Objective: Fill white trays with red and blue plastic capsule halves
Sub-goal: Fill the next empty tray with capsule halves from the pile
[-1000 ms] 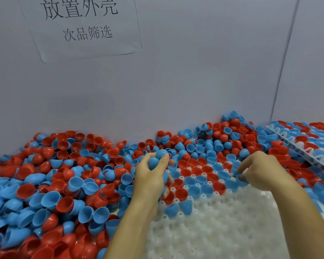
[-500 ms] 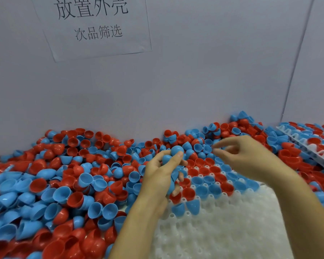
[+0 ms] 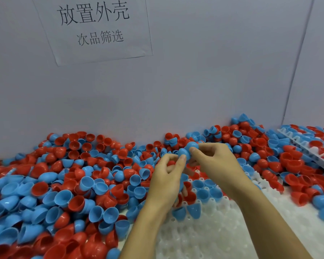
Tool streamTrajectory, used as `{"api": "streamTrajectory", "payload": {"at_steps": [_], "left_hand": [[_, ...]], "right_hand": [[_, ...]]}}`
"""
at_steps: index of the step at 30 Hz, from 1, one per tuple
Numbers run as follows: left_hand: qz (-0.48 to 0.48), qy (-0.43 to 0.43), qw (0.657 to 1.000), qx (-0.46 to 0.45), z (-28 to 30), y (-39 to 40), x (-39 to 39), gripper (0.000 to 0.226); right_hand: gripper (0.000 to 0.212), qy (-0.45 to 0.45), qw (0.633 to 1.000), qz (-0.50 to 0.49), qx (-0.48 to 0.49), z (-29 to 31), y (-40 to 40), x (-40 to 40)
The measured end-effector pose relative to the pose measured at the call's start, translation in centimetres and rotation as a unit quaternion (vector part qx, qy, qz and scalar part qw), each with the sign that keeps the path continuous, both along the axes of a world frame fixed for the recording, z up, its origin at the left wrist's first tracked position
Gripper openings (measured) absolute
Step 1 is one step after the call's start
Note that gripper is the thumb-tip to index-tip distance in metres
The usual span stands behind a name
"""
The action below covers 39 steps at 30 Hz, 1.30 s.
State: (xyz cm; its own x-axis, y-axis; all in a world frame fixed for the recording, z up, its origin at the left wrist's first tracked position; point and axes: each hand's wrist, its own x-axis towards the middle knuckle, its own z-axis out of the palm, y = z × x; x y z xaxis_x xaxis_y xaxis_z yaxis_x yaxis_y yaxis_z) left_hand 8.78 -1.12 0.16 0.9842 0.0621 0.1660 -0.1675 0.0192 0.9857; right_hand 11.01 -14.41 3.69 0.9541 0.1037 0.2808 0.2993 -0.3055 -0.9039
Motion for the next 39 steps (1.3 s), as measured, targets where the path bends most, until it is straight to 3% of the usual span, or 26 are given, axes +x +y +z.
{"api": "streamTrajectory", "payload": {"at_steps": [3, 6, 8, 10, 15, 24, 29, 32, 36, 39], "left_hand": [[0.011, 0.031, 0.999, -0.020, 0.0, 0.3, 0.1, 0.034], [-0.006, 0.122, 0.982, -0.147, 0.8, 0.5, 0.0, 0.040], [-0.014, 0.140, 0.965, -0.221, 1.1, 0.9, 0.1, 0.042], [-0.023, 0.141, 0.959, -0.245, 1.2, 1.0, 0.1, 0.041], [-0.035, 0.147, 0.978, -0.146, 0.6, 0.4, 0.0, 0.037], [-0.101, 0.187, 0.965, -0.152, 0.6, 0.3, -0.3, 0.040], [-0.075, 0.183, 0.975, -0.102, 0.4, 0.4, -0.1, 0.039], [-0.048, 0.185, 0.975, -0.114, 0.3, 0.6, 0.1, 0.037], [-0.039, 0.182, 0.975, -0.120, 0.2, 0.7, 0.2, 0.034], [-0.040, 0.180, 0.976, -0.113, 0.1, 0.6, 0.3, 0.032]], "right_hand": [[0.021, -0.006, 1.000, 0.000, -0.002, -0.1, 0.1, 0.1], [0.018, -0.012, 0.999, 0.009, 0.047, 0.0, 0.3, 0.1], [0.010, -0.039, 0.998, -0.012, 0.038, -0.1, 0.2, 0.3], [0.015, -0.061, 0.998, -0.013, 0.007, -0.2, 0.3, 0.4], [0.020, -0.073, 0.994, -0.012, -0.079, -0.7, 0.5, 0.4], [0.021, -0.084, 0.994, -0.029, -0.060, -1.1, -0.5, 0.7], [0.022, -0.065, 0.983, -0.123, -0.117, -0.4, -3.4, 1.4], [0.022, 0.007, 0.956, -0.197, -0.215, -0.1, -8.5, 1.5], [0.030, 0.124, 0.889, -0.301, -0.323, -0.8, -13.5, 1.3], [0.029, 0.175, 0.867, -0.298, -0.359, -2.1, -13.9, 1.6]]}}
